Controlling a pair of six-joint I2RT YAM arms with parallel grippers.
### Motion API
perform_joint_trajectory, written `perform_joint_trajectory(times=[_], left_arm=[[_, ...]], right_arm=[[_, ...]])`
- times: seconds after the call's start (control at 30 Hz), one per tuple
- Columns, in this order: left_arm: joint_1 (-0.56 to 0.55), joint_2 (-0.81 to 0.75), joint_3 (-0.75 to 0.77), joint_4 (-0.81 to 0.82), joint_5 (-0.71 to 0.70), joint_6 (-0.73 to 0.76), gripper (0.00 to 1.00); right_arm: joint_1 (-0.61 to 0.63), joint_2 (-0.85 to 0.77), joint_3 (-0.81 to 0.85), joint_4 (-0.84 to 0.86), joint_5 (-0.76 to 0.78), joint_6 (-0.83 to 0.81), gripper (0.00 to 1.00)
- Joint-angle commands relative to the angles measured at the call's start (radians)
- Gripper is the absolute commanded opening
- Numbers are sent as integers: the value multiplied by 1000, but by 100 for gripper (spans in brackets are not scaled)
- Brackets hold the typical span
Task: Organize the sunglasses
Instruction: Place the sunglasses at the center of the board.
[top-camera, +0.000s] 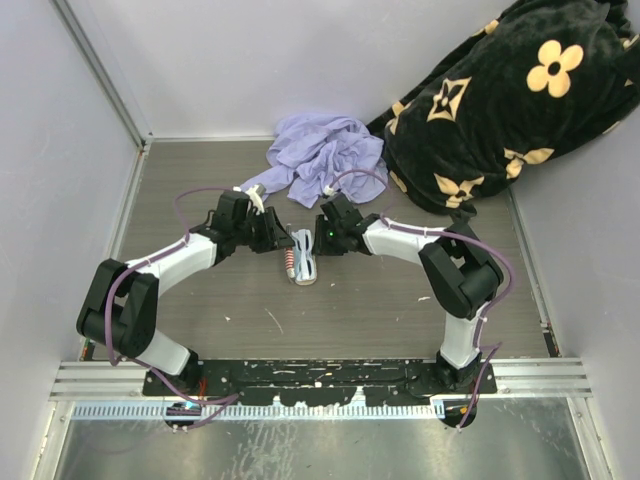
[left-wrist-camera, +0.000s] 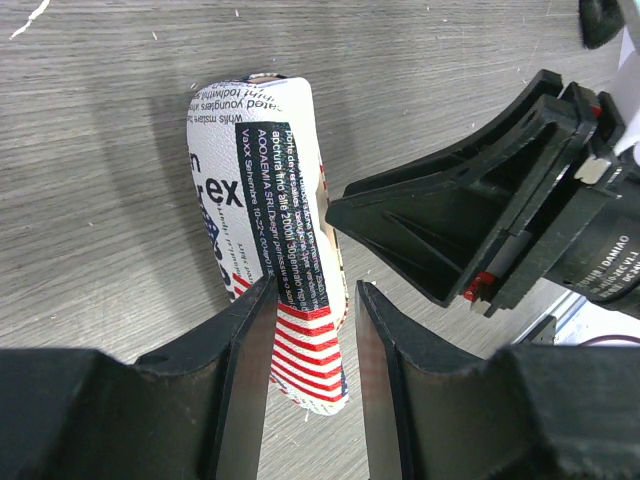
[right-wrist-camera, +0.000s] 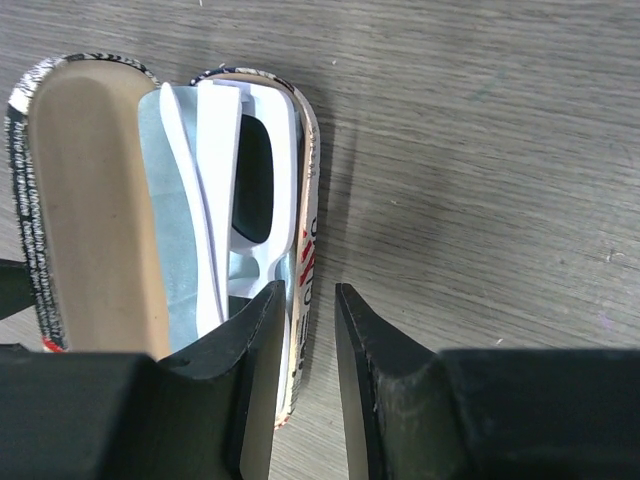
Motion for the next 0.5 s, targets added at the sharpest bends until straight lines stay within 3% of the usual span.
perform_joint_trajectory(times=[0.0,0.47], left_arm=[[-3,-1,27,21,2,10,38],[-3,3,24,28,5,8,38]], right_arm=[[12,17,44,19,-8,-16,33],[36,64,92,-30,29,-39,33]])
